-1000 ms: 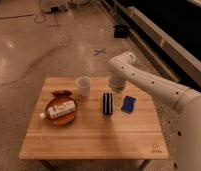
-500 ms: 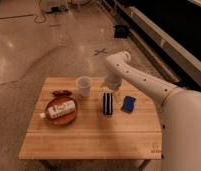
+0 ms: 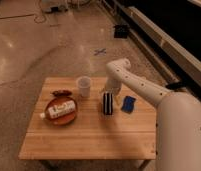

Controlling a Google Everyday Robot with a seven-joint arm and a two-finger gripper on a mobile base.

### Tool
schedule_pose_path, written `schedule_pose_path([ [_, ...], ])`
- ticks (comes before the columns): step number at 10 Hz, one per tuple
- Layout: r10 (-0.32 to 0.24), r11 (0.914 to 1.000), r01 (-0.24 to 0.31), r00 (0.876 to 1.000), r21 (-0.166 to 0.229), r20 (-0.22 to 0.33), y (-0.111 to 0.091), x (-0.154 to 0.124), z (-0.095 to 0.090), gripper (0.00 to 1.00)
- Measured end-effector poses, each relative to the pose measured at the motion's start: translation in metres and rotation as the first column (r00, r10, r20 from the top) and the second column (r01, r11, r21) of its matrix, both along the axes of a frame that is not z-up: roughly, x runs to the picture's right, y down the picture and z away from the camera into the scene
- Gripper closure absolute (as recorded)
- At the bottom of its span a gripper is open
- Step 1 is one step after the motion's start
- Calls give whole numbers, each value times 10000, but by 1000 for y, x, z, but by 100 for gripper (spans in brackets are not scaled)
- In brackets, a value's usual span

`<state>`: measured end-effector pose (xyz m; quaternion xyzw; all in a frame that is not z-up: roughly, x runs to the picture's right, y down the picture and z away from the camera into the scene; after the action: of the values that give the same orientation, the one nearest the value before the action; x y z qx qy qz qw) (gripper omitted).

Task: Place the eraser on the white sponge

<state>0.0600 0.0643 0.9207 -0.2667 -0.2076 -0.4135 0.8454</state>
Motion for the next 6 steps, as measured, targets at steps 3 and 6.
schedule_pose_path([
  [3,-517,9986,518,9985,-46,204,4,-4,12,20],
  [6,-940,9955,941,9955,-60,157,6,-7,20,20],
])
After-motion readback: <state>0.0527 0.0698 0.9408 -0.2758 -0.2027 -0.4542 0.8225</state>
